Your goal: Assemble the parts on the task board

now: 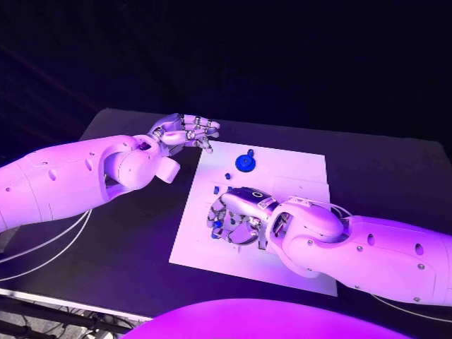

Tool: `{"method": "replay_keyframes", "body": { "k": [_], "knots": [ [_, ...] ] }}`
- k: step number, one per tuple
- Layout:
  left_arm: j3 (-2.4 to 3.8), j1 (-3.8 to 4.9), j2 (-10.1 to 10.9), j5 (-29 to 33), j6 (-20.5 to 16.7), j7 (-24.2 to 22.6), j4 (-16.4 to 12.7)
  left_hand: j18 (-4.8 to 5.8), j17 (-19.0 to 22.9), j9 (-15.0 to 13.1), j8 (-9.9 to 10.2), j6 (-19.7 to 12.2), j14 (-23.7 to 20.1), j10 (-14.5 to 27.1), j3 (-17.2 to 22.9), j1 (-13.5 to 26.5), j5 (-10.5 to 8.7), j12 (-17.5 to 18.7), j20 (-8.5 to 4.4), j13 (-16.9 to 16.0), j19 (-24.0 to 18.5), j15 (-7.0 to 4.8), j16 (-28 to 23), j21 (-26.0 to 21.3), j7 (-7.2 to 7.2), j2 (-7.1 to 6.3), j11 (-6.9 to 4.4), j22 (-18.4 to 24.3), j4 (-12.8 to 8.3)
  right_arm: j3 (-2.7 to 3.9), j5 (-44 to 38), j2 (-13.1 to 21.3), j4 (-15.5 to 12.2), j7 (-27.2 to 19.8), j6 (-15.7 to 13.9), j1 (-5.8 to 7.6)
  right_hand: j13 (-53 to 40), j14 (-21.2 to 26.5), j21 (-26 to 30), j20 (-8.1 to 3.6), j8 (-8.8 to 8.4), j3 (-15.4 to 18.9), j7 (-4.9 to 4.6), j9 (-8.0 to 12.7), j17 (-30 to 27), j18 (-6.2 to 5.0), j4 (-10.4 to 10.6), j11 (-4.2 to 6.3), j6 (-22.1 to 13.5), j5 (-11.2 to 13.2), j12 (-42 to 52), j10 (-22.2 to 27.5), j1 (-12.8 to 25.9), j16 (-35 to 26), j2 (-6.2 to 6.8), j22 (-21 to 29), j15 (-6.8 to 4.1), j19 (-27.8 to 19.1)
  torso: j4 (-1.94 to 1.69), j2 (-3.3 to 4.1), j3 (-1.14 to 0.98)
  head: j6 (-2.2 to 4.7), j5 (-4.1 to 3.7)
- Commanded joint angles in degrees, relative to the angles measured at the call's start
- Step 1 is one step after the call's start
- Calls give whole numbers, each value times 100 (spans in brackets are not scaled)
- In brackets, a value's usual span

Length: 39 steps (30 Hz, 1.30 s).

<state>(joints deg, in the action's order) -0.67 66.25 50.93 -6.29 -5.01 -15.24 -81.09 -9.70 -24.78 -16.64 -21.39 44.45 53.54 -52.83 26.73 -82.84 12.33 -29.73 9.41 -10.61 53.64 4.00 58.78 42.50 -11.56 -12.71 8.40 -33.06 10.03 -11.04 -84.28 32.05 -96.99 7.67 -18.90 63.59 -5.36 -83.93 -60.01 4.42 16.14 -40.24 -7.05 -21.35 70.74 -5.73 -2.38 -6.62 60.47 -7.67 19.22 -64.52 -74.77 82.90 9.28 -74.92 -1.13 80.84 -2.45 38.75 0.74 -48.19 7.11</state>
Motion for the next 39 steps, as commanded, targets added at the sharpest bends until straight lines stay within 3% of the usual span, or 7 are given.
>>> {"method": "replay_keyframes", "body": {
  "k": [1,9,29,35,39],
  "knots": [
    [3,3,-15,20,106,-33,-7,-79,5,6,-36,-39,21,53,-13,-34,-3,-24,9,9,47,32,-17,-39,-116,8,6,5,27,-3,-292,-11,20,127,205,-21,-10,-247,-4,1,32,14,-23,-5,4,17,-14,357,2,-10,4,-373,-85,-3,-53,-451,-21,-53,-3,1,2,-3,3],
    [3,3,-18,19,108,-32,-4,-79,5,6,-36,-39,21,53,-13,-34,-3,-24,9,9,47,32,-17,-39,-116,8,6,5,27,-5,-409,-19,71,250,65,-65,-13,-246,-7,2,38,26,-21,-13,-2,18,-14,357,4,-9,3,-375,-76,-5,-55,-455,-20,-53,-8,0,5,1,7],
    [3,3,-8,17,114,-18,-7,-78,7,8,-42,-41,20,53,-18,-33,-4,-27,9,11,47,33,-18,-43,-115,8,6,7,34,-6,-714,-92,124,410,50,-140,-17,-244,4,3,43,41,-20,-23,-8,16,-17,358,4,-7,2,-376,-66,-7,-51,-453,-20,-58,-5,1,5,-8,26],
    [2,3,-7,17,116,-14,-6,-78,7,8,-42,-41,20,53,-18,-33,-4,-27,9,11,47,33,-18,-43,-115,8,6,7,34,-12,-678,-105,121,355,220,-150,-30,-239,54,8,48,147,-15,-55,-22,7,-45,360,-23,1,-17,-349,-16,-14,19,-447,-19,-80,-3,-2,8,-13,35],
    [2,3,-8,17,120,-7,-2,-78,10,10,-48,-43,19,54,-23,-31,-4,-31,10,13,49,33,-19,-48,-115,8,6,10,43,-20,-565,-110,131,279,361,-152,17,-242,36,50,-44,298,-87,-46,1,21,-17,271,-188,3,-178,-114,109,-4,115,-463,49,-71,-5,-2,8,-20,40]
  ]
}}
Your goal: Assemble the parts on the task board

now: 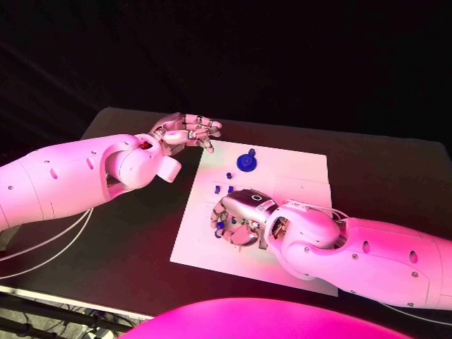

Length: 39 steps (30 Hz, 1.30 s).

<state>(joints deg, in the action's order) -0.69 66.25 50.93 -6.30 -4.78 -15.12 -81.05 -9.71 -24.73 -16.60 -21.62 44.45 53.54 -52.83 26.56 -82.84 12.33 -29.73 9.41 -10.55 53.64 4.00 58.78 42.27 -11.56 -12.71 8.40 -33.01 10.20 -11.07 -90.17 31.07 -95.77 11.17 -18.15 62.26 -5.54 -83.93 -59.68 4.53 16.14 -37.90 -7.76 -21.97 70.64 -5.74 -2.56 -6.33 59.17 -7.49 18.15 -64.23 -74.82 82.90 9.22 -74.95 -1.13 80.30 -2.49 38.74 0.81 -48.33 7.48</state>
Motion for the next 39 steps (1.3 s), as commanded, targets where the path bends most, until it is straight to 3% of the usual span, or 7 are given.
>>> {"method": "replay_keyframes", "body": {
  "k": [1,12,26,29,31,35,39],
  "knots": [
    [4,4,-7,18,98,-16,-4,-78,5,5,-26,-43,19,54,-7,-31,-4,-31,10,7,49,33,-19,-26,-115,8,6,5,26,-20,51,-12,10,-95,310,-19,50,-241,29,56,-72,116,-31,22,14,19,12,216,-100,-13,-116,-81,159,-2,171,-453,70,-24,0,-1,-1,-8,5],
    [4,4,6,18,118,17,12,-76,9,8,-33,-49,19,58,-20,-12,-5,-34,12,11,50,36,-19,-35,-117,7,9,11,50,-31,142,4,28,-159,131,-20,183,-128,702,224,-334,494,-178,100,-354,-87,57,-2,-441,-18,-496,786,266,-158,424,-216,251,-228,1,2,-4,-10,3],
    [2,4,17,18,130,31,13,-75,12,12,-38,-58,17,66,-35,9,-5,-35,16,15,49,40,-20,-47,-119,2,11,18,75,-32,221,97,7,-212,-321,-19,155,-31,1655,283,-586,1391,-177,190,-762,-226,171,-68,-685,-52,-383,1501,-18,-378,298,201,300,-448,0,1,-7,5,-18],
    [-1,4,22,18,129,33,13,-75,12,12,-38,-58,17,66,-35,9,-5,-35,16,15,49,40,-20,-47,-119,2,11,18,75,-32,268,165,-36,-297,-476,-17,154,44,2180,323,-730,2325,-136,245,-1019,-283,454,-125,-831,-87,-170,1892,-419,-517,102,446,346,-545,1,-1,-8,17,-31],
    [-4,4,27,18,131,32,10,-75,12,12,-38,-58,17,66,-35,9,-5,-35,16,15,49,40,-20,-47,-119,2,11,18,75,-29,339,267,-101,-406,-619,-3,156,76,2551,360,-831,2936,-111,313,-1132,-329,940,-181,-952,-116,-58,2222,-876,-585,95,632,392,-592,0,-3,-5,26,-48],
    [-10,4,40,18,131,30,4,-75,12,12,-38,-58,17,66,-35,9,-5,-35,16,15,49,40,-20,-47,-119,2,11,18,75,-16,617,535,-261,-659,-895,76,143,70,2662,344,-860,3118,-133,343,-1167,-342,1361,-150,-976,-105,143,2188,-1199,-607,121,704,367,-561,3,-5,-1,49,-83],
    [-18,4,64,20,126,30,-4,-75,12,12,-38,-58,17,66,-35,9,-5,-35,16,15,49,40,-20,-47,-119,2,11,18,75,8,1105,882,-438,-851,-1127,208,102,60,2541,276,-855,3024,-224,355,-1187,-326,1430,-36,-939,-75,422,1735,-1296,-628,39,667,278,-475,17,-12,3,63,-105]
  ]
}}
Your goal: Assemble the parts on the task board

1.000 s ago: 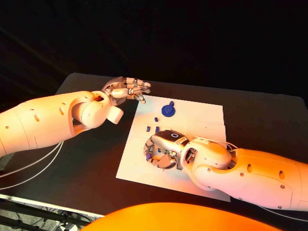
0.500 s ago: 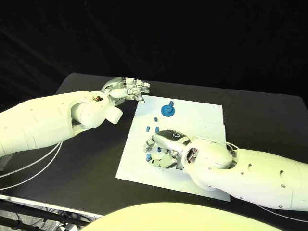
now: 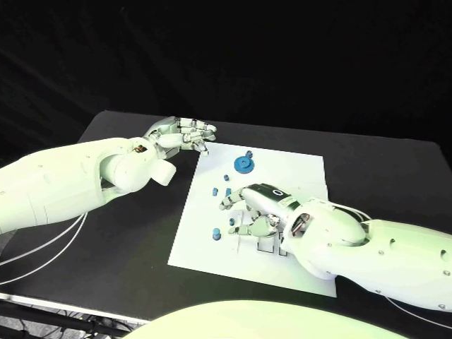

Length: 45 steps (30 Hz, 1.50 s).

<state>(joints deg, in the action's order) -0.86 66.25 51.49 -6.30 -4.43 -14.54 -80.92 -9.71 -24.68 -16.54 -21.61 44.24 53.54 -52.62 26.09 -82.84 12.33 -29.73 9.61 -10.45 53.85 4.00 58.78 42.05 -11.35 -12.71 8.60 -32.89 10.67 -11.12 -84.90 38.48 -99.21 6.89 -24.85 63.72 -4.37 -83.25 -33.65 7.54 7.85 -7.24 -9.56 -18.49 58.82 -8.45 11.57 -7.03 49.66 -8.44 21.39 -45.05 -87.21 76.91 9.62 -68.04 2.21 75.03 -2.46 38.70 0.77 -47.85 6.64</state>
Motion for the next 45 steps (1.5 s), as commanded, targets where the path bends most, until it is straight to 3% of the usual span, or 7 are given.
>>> {"method": "replay_keyframes", "body": {
  "k": [1,9,14,20,24,32,45],
  "knots": [
    [-3,4,16,21,87,-27,-19,-76,10,10,-45,-43,15,51,3,18,-4,-37,-2,9,29,42,-20,-38,-139,-1,-9,13,46,20,696,255,-148,-443,-514,111,-14,-20,-108,-46,-24,-80,-59,13,18,-44,24,52,28,24,163,-330,-50,-23,-18,-42,-74,81,17,-10,6,24,-26],
    [-19,4,30,25,88,-20,-12,-76,10,10,-45,-43,15,51,3,18,-4,-37,-2,9,29,42,-20,-38,-139,-1,-9,13,46,41,1951,1092,-495,-253,-554,429,-28,-167,-835,-147,123,-422,10,15,469,67,213,206,432,27,453,-1589,92,206,-16,-363,-193,341,41,-40,13,90,-284],
    [-23,4,23,26,88,-12,1,-76,11,11,-48,-45,14,53,-1,20,-4,-39,-2,10,29,42,-20,-42,-139,-2,-9,16,51,42,2485,1665,-686,159,-280,515,-645,-346,-1873,-353,344,-530,249,-36,1225,222,357,499,821,43,1318,-2625,248,592,97,-825,-427,635,70,-52,20,119,-418],
    [-25,4,19,26,82,-14,-2,-76,11,11,-48,-45,14,53,-1,20,-4,-39,-2,10,29,42,-20,-42,-139,-2,-9,16,51,24,2480,2218,-908,892,453,533,-5740,-459,-3015,-392,703,-177,325,-249,1921,395,489,540,796,57,5252,-3350,1045,926,-3,-1407,-458,858,74,-57,14,112,-554],
    [-26,4,17,26,89,-21,-12,-76,11,11,-48,-45,14,53,-1,20,-4,-39,-2,10,29,42,-20,-42,-139,-2,-9,16,51,9,2278,2444,-1062,1235,742,520,-6723,-506,-3231,-392,908,172,345,-444,2200,427,512,544,706,58,5833,-3589,1339,1029,-113,-1531,-459,897,83,-60,17,124,-587],
    [-26,3,28,26,110,-46,-41,-76,12,13,-52,-50,13,58,-8,24,-4,-40,0,12,31,43,-20,-50,-138,-6,-9,21,61,-19,1848,2679,-1299,1994,1098,464,-7193,-548,-3448,-403,1135,906,382,-659,2447,461,525,573,654,44,6042,-3747,1794,1115,-290,-1643,-476,955,96,-69,28,127,-679],
    [-29,2,28,26,119,-46,-41,-76,12,13,-52,-50,13,58,-8,24,-4,-40,0,12,31,43,-20,-50,-138,-6,-9,21,61,-54,1656,2586,-1282,2320,1105,297,-7201,-548,-3428,-436,1372,1277,455,-804,2463,458,526,633,771,29,5991,-3720,1755,1119,-313,-1664,-522,948,94,-66,31,163,-697]
  ]
}}
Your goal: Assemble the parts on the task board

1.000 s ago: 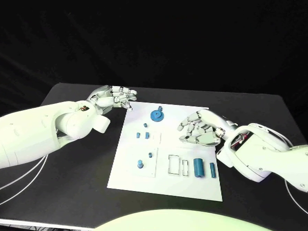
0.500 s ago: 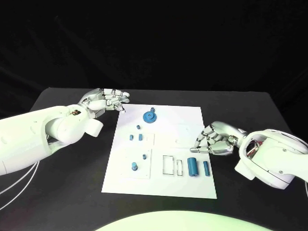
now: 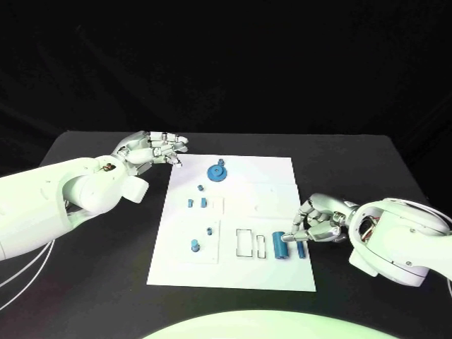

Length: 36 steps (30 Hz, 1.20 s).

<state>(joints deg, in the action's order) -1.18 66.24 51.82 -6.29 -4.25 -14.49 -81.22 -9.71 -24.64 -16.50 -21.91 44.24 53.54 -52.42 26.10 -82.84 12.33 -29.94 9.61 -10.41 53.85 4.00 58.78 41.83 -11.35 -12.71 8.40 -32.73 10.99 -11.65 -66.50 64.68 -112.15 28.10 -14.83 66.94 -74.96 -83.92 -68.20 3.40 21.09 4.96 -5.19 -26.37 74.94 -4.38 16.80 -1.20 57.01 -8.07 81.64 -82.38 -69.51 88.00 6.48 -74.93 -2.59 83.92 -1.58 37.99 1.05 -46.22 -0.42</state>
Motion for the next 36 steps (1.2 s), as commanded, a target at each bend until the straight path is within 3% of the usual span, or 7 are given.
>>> {"method": "replay_keyframes", "body": {
  "k": [1,9,20,31,36],
  "knots": [
    [2,3,-5,25,101,-49,-10,-76,10,11,-26,-55,12,43,-16,31,-3,-20,2,11,32,44,-20,-36,-139,-8,13,10,42,-1,-190,-45,15,200,88,-32,-142,-481,27,-22,49,58,18,-16,851,51,3,49,36,-9,-35,13,-14,10,1,-975,-42,58,6,6,4,0,8],
    [-2,2,-12,25,110,-20,-1,-75,12,13,-32,-59,13,48,-23,46,-1,-23,4,13,35,47,-18,-47,-142,0,16,17,66,-2,-395,-207,71,205,-24,-164,-138,-483,15,-30,86,128,24,-39,867,54,11,55,23,-11,-51,23,-29,13,32,-982,-49,60,10,5,4,-9,-14],
    [-7,0,-32,-16,124,-4,15,-76,15,21,-51,-71,14,60,-42,93,1,-33,13,20,47,54,-9,-82,-145,24,21,42,146,-4,-397,-353,246,234,45,-265,-105,-480,66,-32,103,162,25,-49,852,46,12,56,11,-14,-80,47,-29,9,43,-971,-50,47,9,1,6,-12,-1],
    [-17,-3,-29,-30,174,30,20,-76,18,30,-73,-88,11,78,-72,146,0,-48,23,27,64,61,1,-131,-146,38,24,76,245,-17,-576,-643,515,299,-130,-465,-104,-479,111,-47,264,308,57,-127,846,40,22,82,35,-31,-118,64,230,4,13,-969,-69,36,-2,0,9,2,42],
    [-24,-3,-16,-29,190,44,12,-76,19,31,-76,-89,11,80,-77,151,0,-51,24,27,65,62,2,-137,-146,37,24,80,255,-20,-611,-691,542,314,-129,-498,-138,-480,103,-65,375,269,90,-176,851,41,2,110,58,-24,-113,45,44,4,-38,-974,-93,43,-4,0,12,11,44]
  ]
}}
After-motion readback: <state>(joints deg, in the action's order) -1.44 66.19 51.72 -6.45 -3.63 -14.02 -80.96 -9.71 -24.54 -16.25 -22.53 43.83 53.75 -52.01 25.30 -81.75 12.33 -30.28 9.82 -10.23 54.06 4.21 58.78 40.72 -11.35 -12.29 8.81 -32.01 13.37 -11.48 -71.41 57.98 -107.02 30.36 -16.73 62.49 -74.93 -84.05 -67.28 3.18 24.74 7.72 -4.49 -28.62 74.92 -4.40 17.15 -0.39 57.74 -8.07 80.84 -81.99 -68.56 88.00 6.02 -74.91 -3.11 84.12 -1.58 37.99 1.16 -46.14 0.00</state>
